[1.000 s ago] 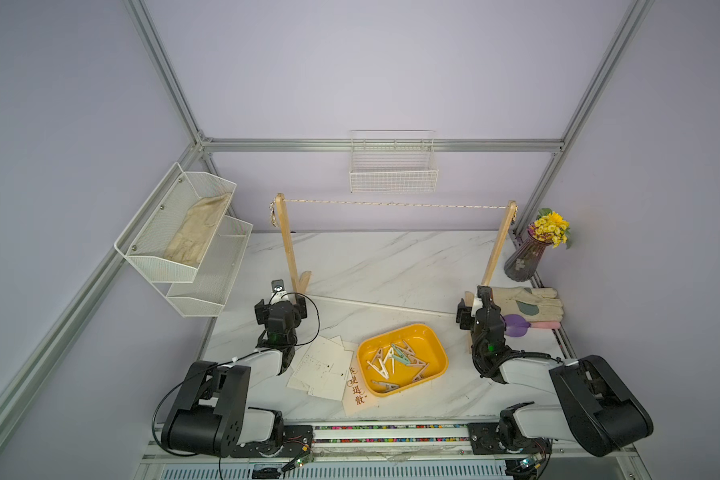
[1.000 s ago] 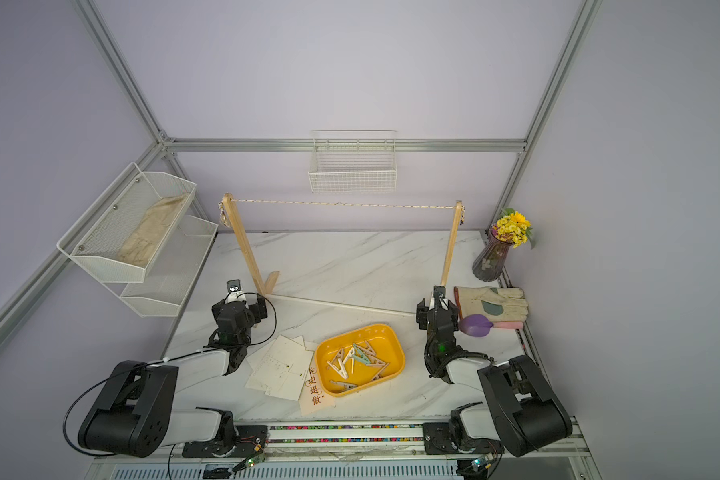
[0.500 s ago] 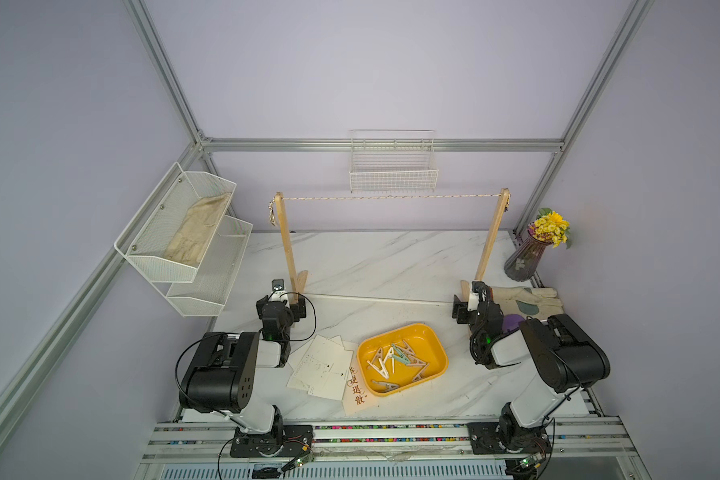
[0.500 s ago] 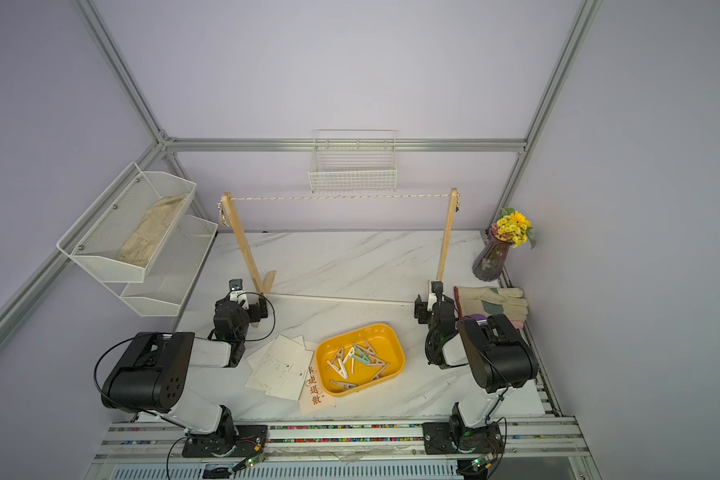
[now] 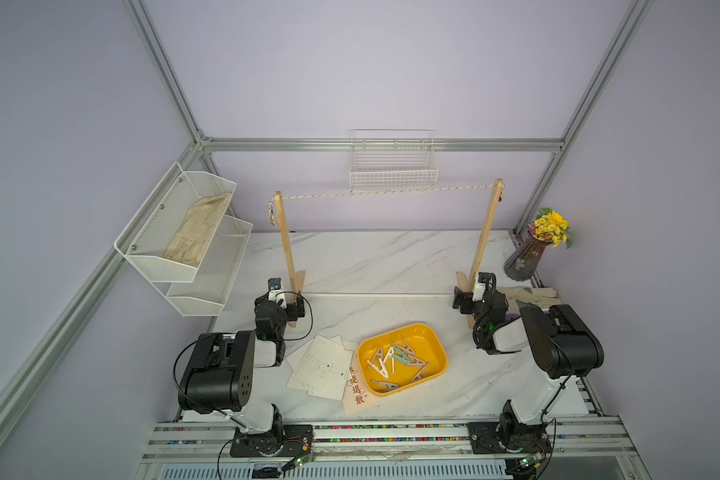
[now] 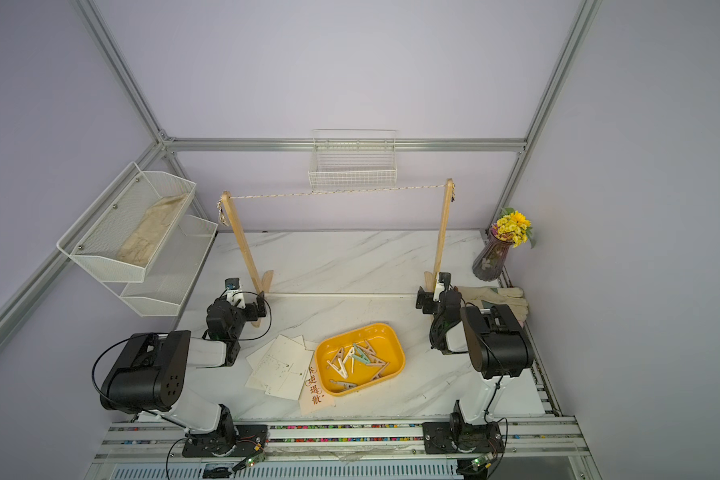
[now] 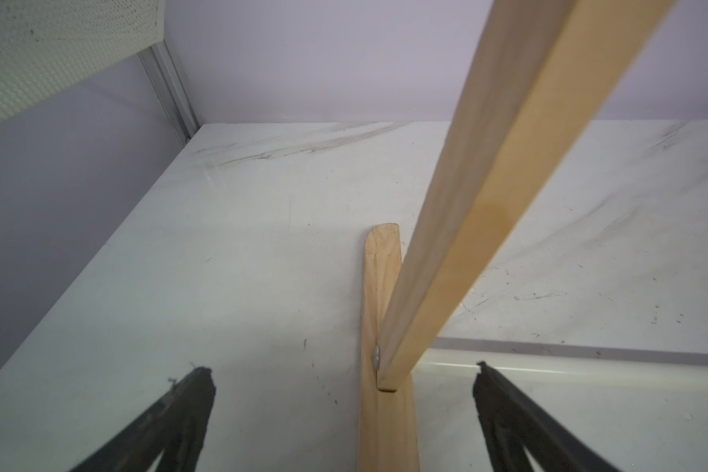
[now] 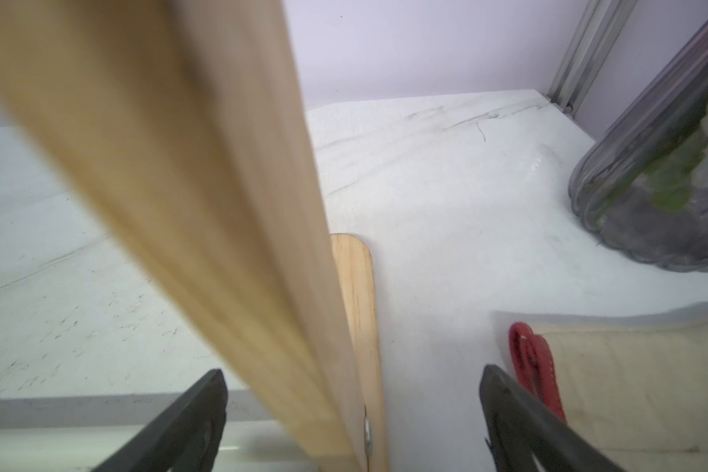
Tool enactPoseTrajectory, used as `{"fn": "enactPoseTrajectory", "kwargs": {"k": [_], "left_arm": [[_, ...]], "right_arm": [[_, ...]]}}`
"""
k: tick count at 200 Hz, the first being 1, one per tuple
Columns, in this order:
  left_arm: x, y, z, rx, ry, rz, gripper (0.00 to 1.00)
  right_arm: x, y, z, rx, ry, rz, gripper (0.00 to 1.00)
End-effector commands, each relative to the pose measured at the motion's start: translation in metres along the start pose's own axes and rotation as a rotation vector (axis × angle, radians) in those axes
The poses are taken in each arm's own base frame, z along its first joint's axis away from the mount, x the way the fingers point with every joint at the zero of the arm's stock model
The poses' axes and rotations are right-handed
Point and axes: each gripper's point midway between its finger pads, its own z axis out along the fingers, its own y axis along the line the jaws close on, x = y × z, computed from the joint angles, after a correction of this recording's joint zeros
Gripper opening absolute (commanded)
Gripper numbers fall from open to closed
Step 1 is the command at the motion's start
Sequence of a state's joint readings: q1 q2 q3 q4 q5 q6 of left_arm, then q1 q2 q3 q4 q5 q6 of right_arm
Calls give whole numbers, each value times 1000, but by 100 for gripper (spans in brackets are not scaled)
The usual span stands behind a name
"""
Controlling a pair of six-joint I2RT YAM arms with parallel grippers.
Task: Remove the postcards from the strings
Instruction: Reset both arms
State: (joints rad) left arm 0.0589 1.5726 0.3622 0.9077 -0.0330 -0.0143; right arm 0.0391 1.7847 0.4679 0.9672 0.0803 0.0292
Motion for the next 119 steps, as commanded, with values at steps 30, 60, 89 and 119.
{"fn": "enactPoseTrajectory", "kwargs": {"k": [30,60,89,119], "left_arm": [[-17,-1,3,6,-54,1,100],[-16,-2,3,3,-45,7,100],[-16,-2,3,2,-47,7,100],[-17,-3,3,3,-49,9,100]], "right_arm": [[0,-2,0,2,5,4,97],[0,-2,0,2,5,3,97],[0,-2,0,2,7,5,97],[2,-2,3,-8,20,26,97]]}}
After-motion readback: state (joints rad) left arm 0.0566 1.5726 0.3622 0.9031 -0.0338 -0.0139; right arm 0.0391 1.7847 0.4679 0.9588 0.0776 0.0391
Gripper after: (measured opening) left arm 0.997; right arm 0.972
